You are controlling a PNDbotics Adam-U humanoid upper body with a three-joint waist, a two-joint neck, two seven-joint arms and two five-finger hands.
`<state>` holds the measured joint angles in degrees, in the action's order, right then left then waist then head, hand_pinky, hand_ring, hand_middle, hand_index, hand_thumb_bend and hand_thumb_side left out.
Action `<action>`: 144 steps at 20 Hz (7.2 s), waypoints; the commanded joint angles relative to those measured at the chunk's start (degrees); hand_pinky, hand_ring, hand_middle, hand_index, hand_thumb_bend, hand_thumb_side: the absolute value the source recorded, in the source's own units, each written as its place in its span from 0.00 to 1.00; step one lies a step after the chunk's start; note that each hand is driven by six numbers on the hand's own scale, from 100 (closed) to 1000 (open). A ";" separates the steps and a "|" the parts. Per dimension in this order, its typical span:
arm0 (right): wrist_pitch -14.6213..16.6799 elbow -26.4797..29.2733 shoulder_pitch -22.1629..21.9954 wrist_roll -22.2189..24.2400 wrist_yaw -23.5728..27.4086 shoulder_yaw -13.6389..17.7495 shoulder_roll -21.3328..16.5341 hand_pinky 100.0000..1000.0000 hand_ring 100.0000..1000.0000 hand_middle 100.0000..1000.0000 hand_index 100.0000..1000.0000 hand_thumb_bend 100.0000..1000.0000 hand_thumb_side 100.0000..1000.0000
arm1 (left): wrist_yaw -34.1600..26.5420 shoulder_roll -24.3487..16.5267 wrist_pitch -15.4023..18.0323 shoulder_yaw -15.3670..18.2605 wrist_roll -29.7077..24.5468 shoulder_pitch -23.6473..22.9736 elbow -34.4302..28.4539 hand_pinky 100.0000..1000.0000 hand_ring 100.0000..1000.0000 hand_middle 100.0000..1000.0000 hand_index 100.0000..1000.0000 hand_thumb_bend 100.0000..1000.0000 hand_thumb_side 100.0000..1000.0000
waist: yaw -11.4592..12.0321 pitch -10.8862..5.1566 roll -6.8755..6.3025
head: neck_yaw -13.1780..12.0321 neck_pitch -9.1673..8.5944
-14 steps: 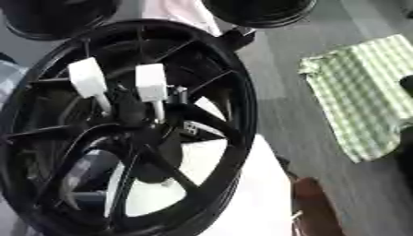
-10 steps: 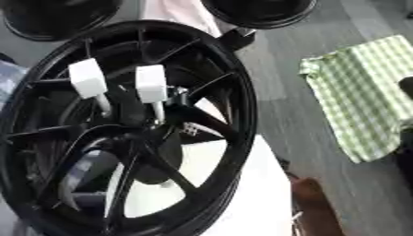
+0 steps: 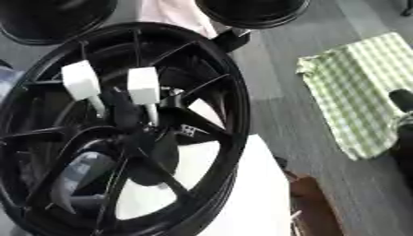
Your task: Pull the pin out of the wheel hub.
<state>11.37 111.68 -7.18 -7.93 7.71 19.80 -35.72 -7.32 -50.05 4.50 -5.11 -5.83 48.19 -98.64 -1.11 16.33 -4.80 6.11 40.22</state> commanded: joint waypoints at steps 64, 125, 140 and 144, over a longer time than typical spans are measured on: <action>-3.08 -5.78 0.59 1.74 -3.39 1.44 4.86 0.65 0.75 0.69 0.84 0.64 0.17 | 19.80 0.44 -14.74 -29.55 -38.71 20.03 -2.87 0.98 0.90 0.78 0.96 0.48 0.83 | 1.71 -0.58 -0.52 | 1.21 0.46; -3.58 -6.03 2.06 1.67 -4.71 1.10 6.21 0.65 0.75 0.70 0.84 0.64 0.18 | 26.45 1.54 -10.00 -29.27 -41.71 16.77 8.21 0.76 0.65 0.47 0.79 0.36 0.82 | 0.51 2.22 -0.89 | -1.13 -0.77; -3.73 -6.10 2.00 1.26 -4.36 1.28 6.60 0.65 0.75 0.70 0.84 0.64 0.18 | 26.61 3.15 -10.75 -30.05 -42.20 17.37 9.98 0.64 0.48 0.37 0.66 0.22 0.53 | 0.30 2.15 -0.81 | -1.33 -0.66; -3.73 -6.20 1.98 1.27 -4.32 1.31 6.67 0.65 0.75 0.70 0.84 0.64 0.18 | 25.36 3.39 -12.66 -29.90 -41.14 17.39 10.10 0.59 0.45 0.34 0.63 0.09 0.36 | 0.32 2.13 -0.77 | -1.42 -0.62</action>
<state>7.63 105.05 -5.14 -6.49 3.17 20.44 -28.10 18.63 -45.81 -7.49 -35.80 -47.30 64.38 -88.36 -0.74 19.48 -6.04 4.84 40.13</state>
